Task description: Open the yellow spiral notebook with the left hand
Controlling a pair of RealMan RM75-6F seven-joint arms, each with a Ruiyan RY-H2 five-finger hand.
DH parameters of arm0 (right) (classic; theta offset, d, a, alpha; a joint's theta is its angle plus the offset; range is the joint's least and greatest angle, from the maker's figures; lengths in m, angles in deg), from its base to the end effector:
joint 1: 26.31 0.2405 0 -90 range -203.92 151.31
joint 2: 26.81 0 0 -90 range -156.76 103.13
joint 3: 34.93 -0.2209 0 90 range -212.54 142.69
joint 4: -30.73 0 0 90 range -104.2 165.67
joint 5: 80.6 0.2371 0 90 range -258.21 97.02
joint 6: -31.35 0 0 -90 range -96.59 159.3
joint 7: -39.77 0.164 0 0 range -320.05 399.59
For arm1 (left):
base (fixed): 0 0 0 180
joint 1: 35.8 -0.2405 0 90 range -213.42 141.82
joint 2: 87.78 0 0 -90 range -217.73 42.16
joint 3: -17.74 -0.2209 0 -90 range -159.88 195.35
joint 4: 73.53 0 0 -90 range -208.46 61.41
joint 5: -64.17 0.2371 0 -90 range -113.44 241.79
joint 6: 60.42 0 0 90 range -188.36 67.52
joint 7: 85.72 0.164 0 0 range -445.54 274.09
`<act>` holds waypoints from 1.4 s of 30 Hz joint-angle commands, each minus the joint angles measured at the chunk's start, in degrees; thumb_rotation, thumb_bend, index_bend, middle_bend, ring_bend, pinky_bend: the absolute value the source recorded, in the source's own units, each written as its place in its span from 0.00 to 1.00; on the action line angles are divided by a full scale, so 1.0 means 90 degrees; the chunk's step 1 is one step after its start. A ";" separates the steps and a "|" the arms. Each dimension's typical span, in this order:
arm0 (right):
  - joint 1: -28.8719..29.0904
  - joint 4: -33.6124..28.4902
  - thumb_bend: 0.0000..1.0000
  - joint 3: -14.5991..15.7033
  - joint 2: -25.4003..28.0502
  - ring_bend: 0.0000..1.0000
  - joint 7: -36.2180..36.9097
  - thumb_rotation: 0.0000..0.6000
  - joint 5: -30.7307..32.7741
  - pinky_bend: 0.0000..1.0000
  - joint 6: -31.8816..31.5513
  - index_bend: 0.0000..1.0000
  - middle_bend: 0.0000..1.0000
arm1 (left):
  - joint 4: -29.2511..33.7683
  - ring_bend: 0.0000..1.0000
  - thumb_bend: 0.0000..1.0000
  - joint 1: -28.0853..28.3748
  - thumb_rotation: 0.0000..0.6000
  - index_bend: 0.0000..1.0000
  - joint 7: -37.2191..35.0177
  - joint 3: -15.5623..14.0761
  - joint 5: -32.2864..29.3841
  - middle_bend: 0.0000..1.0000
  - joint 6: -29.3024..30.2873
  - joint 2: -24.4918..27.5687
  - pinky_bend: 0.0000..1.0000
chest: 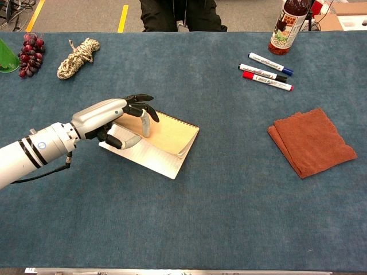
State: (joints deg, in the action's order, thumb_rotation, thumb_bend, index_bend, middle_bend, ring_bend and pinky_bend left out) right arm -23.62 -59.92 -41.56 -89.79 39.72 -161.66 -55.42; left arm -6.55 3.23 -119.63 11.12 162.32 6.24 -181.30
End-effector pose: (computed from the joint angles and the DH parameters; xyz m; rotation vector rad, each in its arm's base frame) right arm -0.3105 -0.2039 0.1496 1.2477 -0.8501 0.8639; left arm -0.1608 0.2785 -0.0802 -2.1117 -1.3126 -1.3208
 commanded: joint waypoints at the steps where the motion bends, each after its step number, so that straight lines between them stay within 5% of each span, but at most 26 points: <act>1: 0.0001 -0.0018 0.24 0.0003 0.0000 0.23 -0.0023 1.00 -0.0009 0.32 0.0001 0.33 0.28 | 0.0083 0.01 0.46 -0.0064 1.00 0.72 -0.0090 -0.0100 0.0081 0.29 0.0146 0.0265 0.02; 13: 0.0086 -0.0373 0.24 0.0011 -0.0010 0.22 -0.0395 1.00 -0.0182 0.31 -0.0008 0.33 0.28 | 0.0156 0.01 0.46 -0.0320 1.00 0.71 -0.0183 -0.0777 0.0439 0.28 0.0392 0.1807 0.02; 20: 0.0092 -0.0515 0.24 0.0037 -0.0048 0.22 -0.0549 1.00 -0.0254 0.31 -0.0046 0.33 0.28 | 0.0291 0.01 0.46 -0.0260 1.00 0.71 -0.0046 -0.0885 0.0418 0.29 0.0182 0.2523 0.02; 31: -0.0014 -0.0349 0.24 0.0064 -0.0107 0.22 -0.0368 1.00 -0.0173 0.31 -0.0117 0.33 0.28 | 0.1357 0.01 0.46 0.0331 1.00 0.71 0.1335 -0.0551 0.0919 0.28 -0.0179 0.2719 0.02; 42: -0.0196 -0.0057 0.24 0.0100 -0.0153 0.22 -0.0053 1.00 -0.0049 0.31 -0.0208 0.33 0.28 | 0.2051 0.01 0.46 0.1063 1.00 0.69 0.2114 0.0056 0.0739 0.28 -0.1144 0.2048 0.02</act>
State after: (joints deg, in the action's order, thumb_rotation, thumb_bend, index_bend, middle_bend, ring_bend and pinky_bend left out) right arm -25.28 -60.53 -40.69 -91.13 39.15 -162.18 -57.22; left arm 11.24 11.86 -101.13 10.76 169.76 -2.85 -161.75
